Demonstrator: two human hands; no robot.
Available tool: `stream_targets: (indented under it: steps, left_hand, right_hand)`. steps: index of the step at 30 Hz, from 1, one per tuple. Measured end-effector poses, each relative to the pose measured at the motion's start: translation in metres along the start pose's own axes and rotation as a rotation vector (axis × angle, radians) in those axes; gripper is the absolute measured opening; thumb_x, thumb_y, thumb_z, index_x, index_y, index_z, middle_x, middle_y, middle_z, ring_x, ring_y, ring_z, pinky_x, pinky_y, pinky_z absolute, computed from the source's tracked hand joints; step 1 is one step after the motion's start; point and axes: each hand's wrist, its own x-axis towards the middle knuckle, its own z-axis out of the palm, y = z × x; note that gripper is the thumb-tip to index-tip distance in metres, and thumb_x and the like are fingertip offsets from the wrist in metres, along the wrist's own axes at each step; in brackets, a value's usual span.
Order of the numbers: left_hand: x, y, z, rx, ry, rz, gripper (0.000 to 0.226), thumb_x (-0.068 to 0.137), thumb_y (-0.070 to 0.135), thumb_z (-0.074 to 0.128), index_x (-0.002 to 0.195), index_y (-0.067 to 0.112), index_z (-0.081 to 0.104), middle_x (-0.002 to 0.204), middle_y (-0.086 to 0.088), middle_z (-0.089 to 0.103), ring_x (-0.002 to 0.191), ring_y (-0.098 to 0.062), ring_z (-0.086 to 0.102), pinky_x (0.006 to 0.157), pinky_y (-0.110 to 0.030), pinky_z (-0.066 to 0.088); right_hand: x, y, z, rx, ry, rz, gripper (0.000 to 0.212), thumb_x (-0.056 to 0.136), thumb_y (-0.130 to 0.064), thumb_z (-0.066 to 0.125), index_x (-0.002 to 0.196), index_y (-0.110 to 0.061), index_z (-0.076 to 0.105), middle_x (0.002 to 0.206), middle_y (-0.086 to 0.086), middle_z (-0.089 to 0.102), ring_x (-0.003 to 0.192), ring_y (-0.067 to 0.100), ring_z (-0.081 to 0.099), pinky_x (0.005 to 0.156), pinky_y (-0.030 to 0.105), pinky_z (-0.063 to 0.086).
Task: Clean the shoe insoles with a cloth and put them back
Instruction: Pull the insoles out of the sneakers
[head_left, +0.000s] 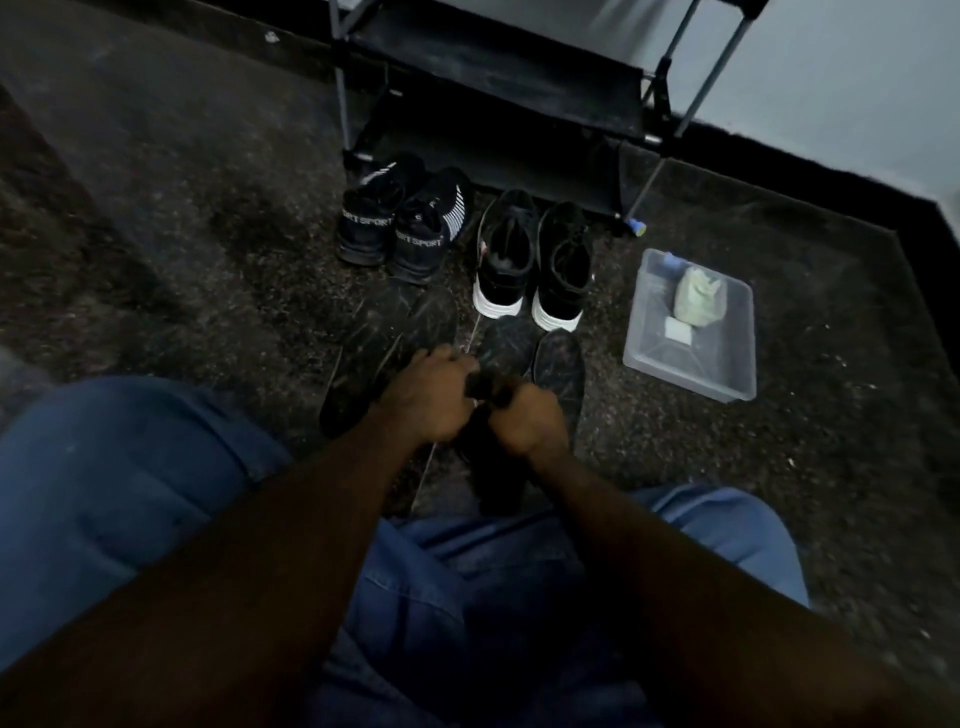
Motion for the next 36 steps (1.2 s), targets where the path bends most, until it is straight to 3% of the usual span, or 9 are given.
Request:
stream_targets:
  steps: [7,13,20,25,30,36]
  left_hand:
    - [0.024,0.04,0.019,0.005,-0.02,0.107,0.051,0.089,0.037,0.069,0.136,0.023,0.056,0.133,-0.012,0.054,0.127,-0.035,0.051,0.111,-0.041,0.041]
    - [0.053,0.072,0.032,-0.021,-0.052,0.112,0.057,0.089,0.039,0.071,0.142,0.024,0.054,0.138,-0.013,0.055,0.127,-0.038,0.054,0.108,-0.043,0.046]
    - [0.091,0.091,0.034,-0.02,-0.079,0.124,0.054,0.089,0.038,0.072,0.138,0.022,0.056,0.132,-0.015,0.055,0.123,-0.037,0.056,0.103,-0.039,0.048]
    - [0.105,0.102,0.044,-0.058,-0.12,0.043,0.058,0.086,0.038,0.075,0.139,0.026,0.055,0.138,-0.015,0.049,0.125,-0.036,0.056,0.106,-0.038,0.047]
    - [0.112,0.1,0.059,-0.202,-0.099,-0.104,0.058,0.084,0.035,0.079,0.137,0.027,0.057,0.139,-0.015,0.041,0.124,-0.035,0.056,0.11,-0.036,0.045]
    - [0.121,0.099,0.063,-0.196,-0.063,-0.156,0.058,0.085,0.031,0.076,0.139,0.027,0.057,0.139,-0.014,0.045,0.122,-0.035,0.058,0.108,-0.038,0.048]
  right_hand:
    - [0.016,0.057,-0.037,0.002,0.08,0.052,0.03,0.093,-0.035,0.069,0.113,-0.014,0.074,0.114,0.02,0.073,0.106,0.038,0.07,0.087,0.038,0.053]
    - [0.031,0.096,-0.067,0.077,0.195,0.162,0.028,0.091,-0.035,0.069,0.11,-0.015,0.074,0.113,0.019,0.074,0.109,0.038,0.069,0.093,0.041,0.056]
    - [0.048,0.124,-0.082,0.105,0.309,0.168,0.028,0.092,-0.032,0.066,0.114,-0.015,0.069,0.116,0.015,0.071,0.109,0.036,0.066,0.091,0.038,0.051]
    - [0.059,0.133,-0.087,0.076,0.395,0.123,0.03,0.093,-0.028,0.064,0.12,-0.014,0.066,0.125,0.011,0.056,0.103,0.035,0.063,0.085,0.038,0.05]
    - [0.071,0.147,-0.088,0.072,0.453,0.157,0.041,0.092,-0.025,0.063,0.132,-0.015,0.061,0.137,0.011,0.053,0.109,0.036,0.062,0.09,0.041,0.05]
    - [0.079,0.148,-0.085,0.049,0.389,0.184,0.05,0.093,-0.04,0.063,0.138,-0.018,0.057,0.139,0.009,0.053,0.115,0.036,0.061,0.094,0.044,0.051]
